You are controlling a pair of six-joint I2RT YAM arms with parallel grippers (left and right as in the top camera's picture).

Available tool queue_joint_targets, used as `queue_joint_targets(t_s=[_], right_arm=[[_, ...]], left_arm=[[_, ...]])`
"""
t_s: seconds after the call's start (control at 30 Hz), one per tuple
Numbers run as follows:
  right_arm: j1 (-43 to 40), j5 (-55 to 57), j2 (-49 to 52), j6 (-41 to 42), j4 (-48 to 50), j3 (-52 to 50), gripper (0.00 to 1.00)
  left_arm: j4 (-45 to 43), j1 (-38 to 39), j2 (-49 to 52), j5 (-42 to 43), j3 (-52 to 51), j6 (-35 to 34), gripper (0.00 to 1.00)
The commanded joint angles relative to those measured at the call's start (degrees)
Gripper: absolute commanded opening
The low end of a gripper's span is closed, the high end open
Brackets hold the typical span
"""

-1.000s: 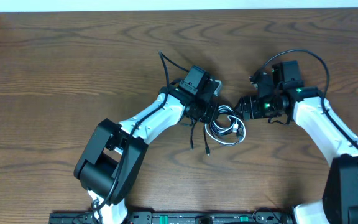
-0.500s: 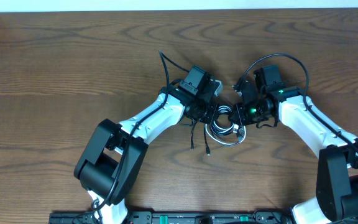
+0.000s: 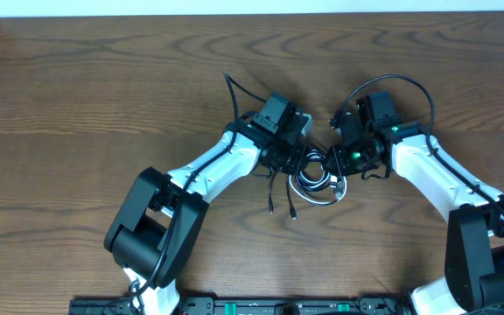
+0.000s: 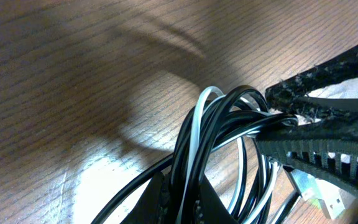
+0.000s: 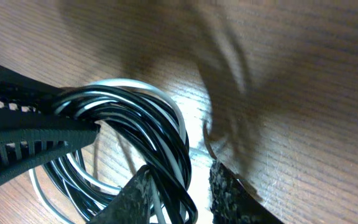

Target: Untangle cables

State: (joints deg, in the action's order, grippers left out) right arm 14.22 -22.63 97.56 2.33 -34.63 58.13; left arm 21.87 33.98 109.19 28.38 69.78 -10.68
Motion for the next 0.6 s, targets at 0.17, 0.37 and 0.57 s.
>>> queue_joint_targets(t_s=[0.17, 0.37, 0.57], right_arm=[[0.1, 0.0, 0.3, 0.2, 3.0, 0.9, 0.16], [0.1, -0.4, 0.3, 0.2, 1.9, 0.9, 0.13], [0.2, -0.5, 0.3, 0.2, -2.1, 0.9, 0.17]], left_arm=[[0.4, 0.1, -1.1, 1.0, -0.3, 0.0, 0.08], [0.4, 0.1, -1.1, 1.0, -0.3, 0.0, 0.08], [-0.3, 0.1, -1.2, 1.0, -0.3, -0.2, 0.08]])
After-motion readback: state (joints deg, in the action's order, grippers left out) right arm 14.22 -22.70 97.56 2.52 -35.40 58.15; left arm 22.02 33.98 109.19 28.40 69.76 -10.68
